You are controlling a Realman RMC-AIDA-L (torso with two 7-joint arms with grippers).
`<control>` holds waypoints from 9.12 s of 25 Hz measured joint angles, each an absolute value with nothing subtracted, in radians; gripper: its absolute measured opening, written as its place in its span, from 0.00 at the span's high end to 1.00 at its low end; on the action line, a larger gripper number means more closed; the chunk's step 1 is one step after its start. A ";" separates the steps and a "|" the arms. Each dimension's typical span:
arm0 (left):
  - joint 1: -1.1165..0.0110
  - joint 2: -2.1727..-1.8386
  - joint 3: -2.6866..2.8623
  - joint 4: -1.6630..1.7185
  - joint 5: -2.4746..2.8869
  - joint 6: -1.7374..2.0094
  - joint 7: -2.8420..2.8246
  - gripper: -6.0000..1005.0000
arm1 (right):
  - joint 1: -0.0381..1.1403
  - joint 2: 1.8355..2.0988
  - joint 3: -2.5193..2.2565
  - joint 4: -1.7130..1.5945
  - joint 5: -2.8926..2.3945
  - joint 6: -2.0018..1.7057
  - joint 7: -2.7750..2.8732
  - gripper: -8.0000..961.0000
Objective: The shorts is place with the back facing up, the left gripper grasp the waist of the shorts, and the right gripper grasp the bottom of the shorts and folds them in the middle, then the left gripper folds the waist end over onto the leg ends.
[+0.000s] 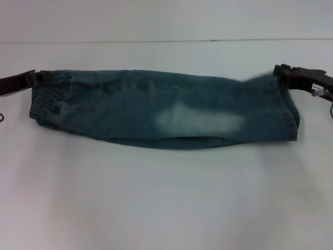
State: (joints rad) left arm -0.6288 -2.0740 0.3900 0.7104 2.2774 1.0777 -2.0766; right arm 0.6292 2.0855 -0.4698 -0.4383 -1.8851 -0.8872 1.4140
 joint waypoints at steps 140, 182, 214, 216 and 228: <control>-0.998 -2.089 0.733 1.227 2.321 1.660 -2.301 0.90 | 0.920 2.121 -0.459 0.261 -1.465 -0.842 0.521 0.99; -0.915 -2.170 1.084 0.827 2.143 1.230 -2.247 0.79 | 0.556 2.095 0.361 0.135 -1.801 -1.237 0.562 0.99; -0.427 -2.100 0.564 0.922 2.133 1.689 -1.822 0.08 | 0.479 1.944 -0.385 -0.633 -1.994 -1.910 1.557 0.29; -0.431 -2.099 0.564 0.922 2.163 1.695 -1.825 0.08 | 0.468 1.928 -0.414 -0.643 -2.013 -1.930 1.575 0.19; -0.448 -2.097 0.574 0.924 2.200 1.723 -1.839 0.08 | 0.459 1.939 -0.428 -0.658 -2.186 -1.831 1.607 0.13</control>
